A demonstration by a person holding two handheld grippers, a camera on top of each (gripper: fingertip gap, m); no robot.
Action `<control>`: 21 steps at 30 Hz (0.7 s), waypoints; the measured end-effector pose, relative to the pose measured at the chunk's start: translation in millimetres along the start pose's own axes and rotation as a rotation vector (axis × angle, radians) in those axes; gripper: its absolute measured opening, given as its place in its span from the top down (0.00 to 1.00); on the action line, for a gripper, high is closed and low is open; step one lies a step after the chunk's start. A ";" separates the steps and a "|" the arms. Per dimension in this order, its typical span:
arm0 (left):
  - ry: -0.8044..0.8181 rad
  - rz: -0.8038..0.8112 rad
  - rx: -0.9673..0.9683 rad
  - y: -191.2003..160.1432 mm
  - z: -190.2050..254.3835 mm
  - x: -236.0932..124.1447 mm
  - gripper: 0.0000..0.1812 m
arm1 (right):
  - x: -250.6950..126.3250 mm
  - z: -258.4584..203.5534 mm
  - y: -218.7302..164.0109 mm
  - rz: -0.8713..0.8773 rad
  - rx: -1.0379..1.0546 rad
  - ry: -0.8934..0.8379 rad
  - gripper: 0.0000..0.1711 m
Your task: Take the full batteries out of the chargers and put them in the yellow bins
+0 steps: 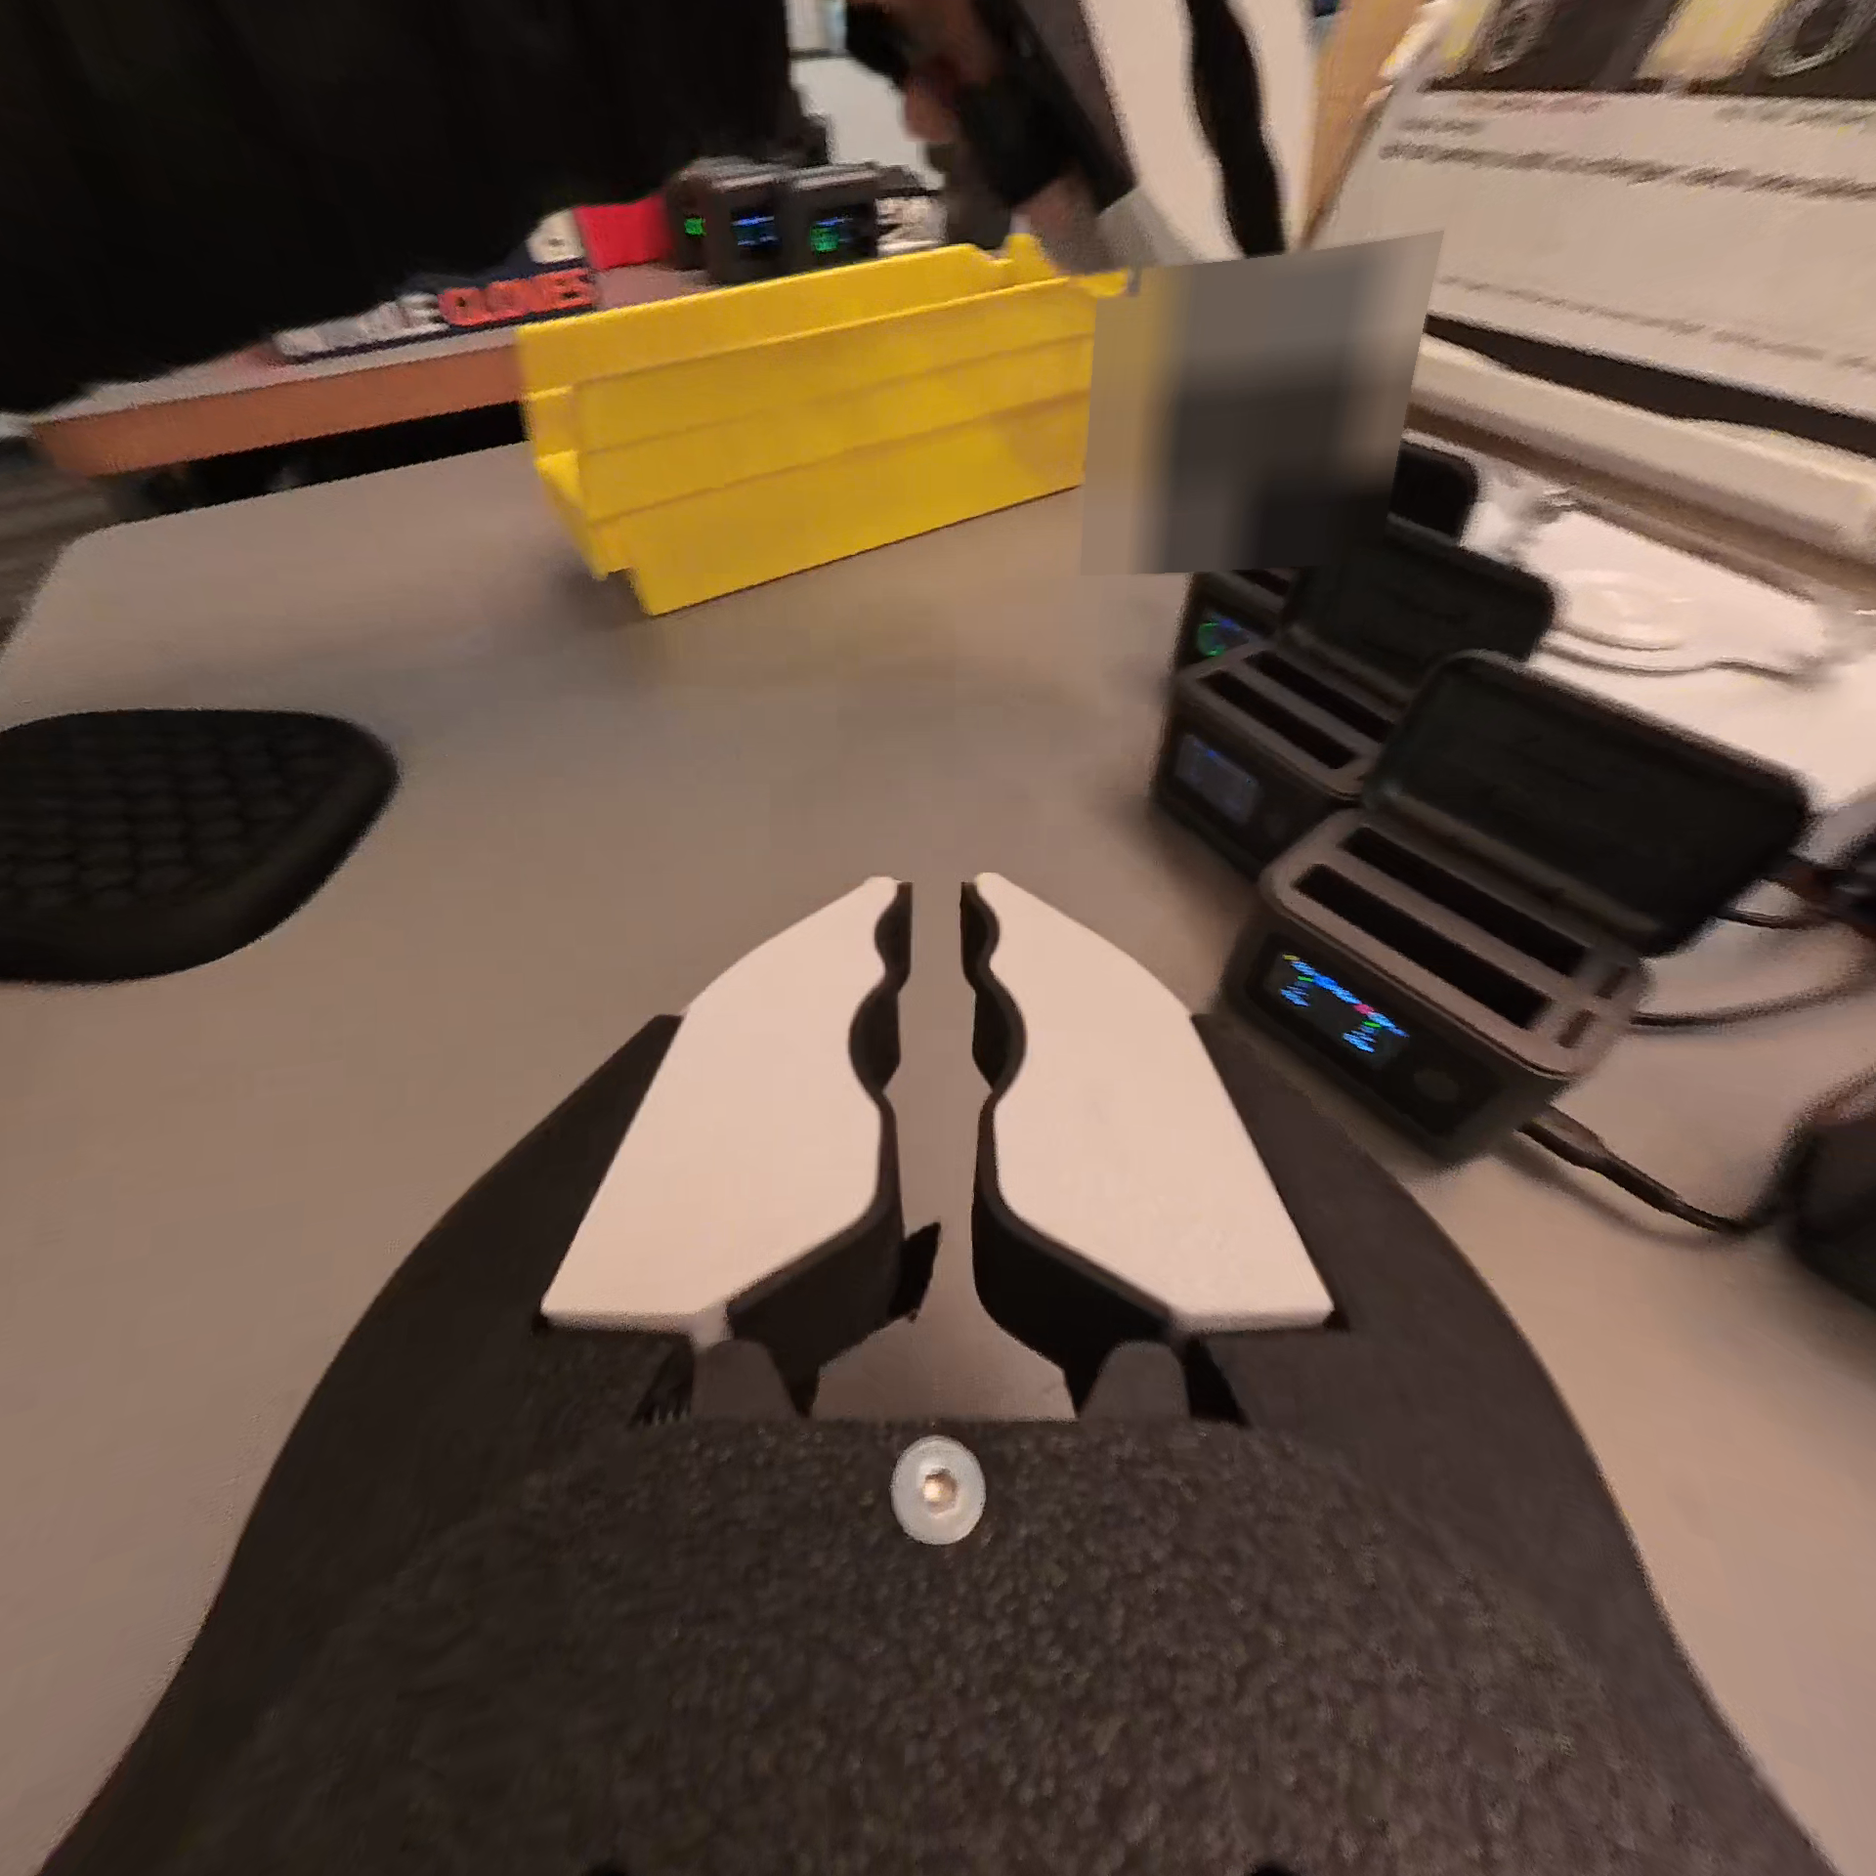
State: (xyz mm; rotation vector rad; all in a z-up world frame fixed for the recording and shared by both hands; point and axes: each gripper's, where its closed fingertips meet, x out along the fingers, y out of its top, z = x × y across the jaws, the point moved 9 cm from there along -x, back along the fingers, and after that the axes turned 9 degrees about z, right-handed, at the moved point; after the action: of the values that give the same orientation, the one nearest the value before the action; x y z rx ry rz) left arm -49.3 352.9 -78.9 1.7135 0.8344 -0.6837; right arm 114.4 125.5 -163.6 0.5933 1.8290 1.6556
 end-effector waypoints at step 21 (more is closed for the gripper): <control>-0.033 -0.072 -0.010 -11.9 -19.7 45.6 0.92 | 21.2 -107.3 -0.7 0.002 -0.012 -0.597 1.00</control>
State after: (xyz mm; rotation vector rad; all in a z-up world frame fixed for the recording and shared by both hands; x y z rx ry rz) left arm -31.1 383.2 -115.7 1.6651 0.8785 -0.7532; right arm 25.3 62.0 -162.1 0.9615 1.3767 1.2988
